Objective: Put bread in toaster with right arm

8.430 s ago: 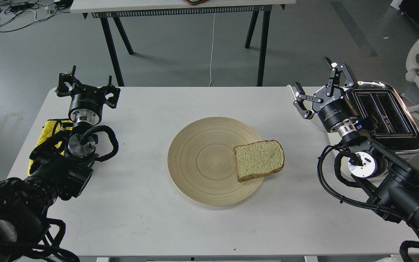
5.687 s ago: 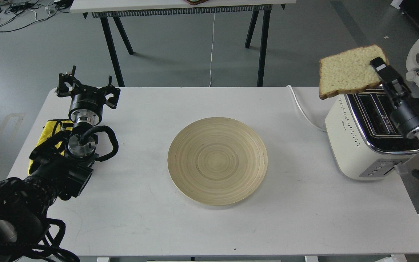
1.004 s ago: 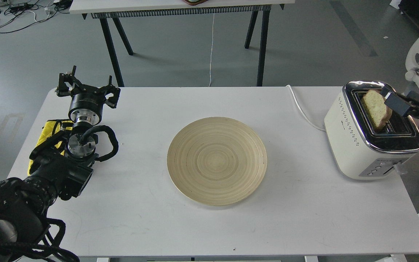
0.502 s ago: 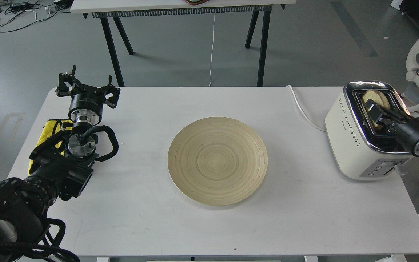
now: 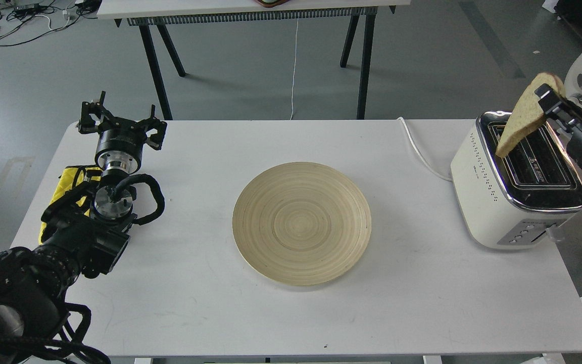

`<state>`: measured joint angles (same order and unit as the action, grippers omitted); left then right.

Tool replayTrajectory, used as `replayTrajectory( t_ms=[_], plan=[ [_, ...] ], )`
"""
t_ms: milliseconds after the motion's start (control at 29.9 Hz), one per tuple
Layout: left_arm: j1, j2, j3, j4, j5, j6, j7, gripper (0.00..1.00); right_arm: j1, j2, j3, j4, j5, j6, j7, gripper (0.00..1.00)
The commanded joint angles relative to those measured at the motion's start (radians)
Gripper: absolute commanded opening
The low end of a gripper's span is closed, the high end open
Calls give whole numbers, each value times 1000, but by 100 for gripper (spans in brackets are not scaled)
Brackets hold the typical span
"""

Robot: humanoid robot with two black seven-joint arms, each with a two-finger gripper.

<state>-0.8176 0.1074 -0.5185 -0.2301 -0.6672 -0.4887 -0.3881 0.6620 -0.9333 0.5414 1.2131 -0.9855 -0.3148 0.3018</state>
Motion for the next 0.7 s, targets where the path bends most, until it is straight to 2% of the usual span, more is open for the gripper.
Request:
replayTrajectory(
  t_ms=[0,67,134,234,301,468,669],
  plan=[
    [0,0,0,2,0,0,0,100,-5,7,78,159,204,-7,19,0],
    [0,0,0,0,0,0,0,100,-19,43,80,216,272,-17,51,0],
    [0,0,0,0,0,0,0,100,-82,144,74,230,283,-46,92,0],
    [0,0,0,0,0,0,0,100,-186,305,63,201,259,-73,143,0],
    [0,0,0,0,0,0,0,100,-228,408,31,125,213,-73,180,0],
    [0,0,0,0,0,0,0,100,-239,623,-72,-114,145,-83,187,0],
    [0,0,0,0,0,0,0,100,-237,663,-149,-248,145,-92,187,0]
  ],
)
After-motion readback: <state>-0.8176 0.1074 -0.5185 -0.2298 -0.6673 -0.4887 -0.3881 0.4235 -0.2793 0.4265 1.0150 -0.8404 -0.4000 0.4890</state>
